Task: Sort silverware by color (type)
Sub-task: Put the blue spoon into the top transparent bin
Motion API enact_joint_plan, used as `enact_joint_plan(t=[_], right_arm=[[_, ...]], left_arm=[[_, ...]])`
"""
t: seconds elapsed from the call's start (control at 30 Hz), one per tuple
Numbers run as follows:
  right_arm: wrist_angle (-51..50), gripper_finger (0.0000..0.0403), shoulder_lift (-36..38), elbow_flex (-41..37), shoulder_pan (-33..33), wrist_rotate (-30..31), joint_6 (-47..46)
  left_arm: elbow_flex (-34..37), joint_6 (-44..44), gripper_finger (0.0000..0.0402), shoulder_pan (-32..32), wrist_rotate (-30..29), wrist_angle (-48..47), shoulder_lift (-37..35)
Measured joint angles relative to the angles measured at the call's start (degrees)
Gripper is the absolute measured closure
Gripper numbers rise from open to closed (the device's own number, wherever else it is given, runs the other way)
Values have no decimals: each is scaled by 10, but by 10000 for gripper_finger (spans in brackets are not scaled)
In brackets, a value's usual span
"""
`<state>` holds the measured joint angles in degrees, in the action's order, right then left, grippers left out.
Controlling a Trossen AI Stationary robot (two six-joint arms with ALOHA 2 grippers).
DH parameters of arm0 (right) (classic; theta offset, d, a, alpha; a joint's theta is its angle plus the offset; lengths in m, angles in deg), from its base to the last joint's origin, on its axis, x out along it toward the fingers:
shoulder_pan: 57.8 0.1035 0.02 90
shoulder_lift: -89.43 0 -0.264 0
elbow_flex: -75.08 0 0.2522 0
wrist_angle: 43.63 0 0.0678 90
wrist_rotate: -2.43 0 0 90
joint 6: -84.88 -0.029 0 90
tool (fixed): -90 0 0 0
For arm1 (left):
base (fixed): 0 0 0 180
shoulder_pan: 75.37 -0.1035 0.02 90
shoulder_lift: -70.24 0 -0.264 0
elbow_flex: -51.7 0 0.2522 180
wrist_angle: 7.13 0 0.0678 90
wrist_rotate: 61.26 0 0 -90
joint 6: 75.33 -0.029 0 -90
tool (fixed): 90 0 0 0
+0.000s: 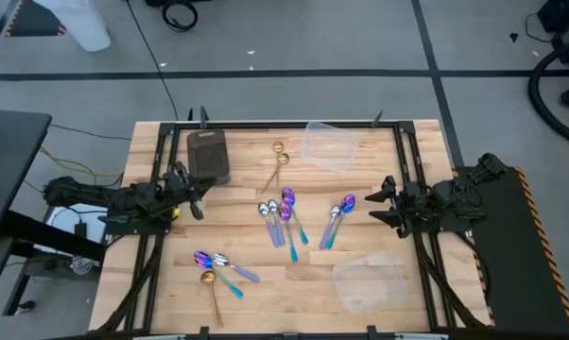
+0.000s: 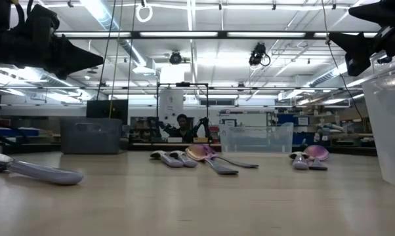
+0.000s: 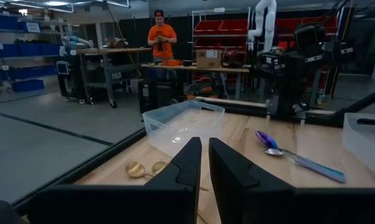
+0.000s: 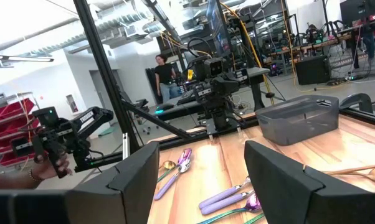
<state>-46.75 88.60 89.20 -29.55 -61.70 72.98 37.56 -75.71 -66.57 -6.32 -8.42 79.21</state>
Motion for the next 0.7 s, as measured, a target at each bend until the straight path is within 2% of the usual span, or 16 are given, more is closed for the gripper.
enact_joint_plan(t=[0.23, 0.37, 0.5, 0.7], right_arm=[[0, 156, 0, 0, 0, 16, 0], [19, 156, 0, 0, 0, 33, 0], [38, 156, 0, 0, 0, 21, 0], [92, 156, 0, 0, 0, 17, 0]], left_arm=[[0, 58, 363, 0, 0, 0, 0], [0, 61, 363, 0, 0, 0, 0], [0, 62, 363, 0, 0, 5, 0], [0, 115, 363, 0, 0, 71, 0]])
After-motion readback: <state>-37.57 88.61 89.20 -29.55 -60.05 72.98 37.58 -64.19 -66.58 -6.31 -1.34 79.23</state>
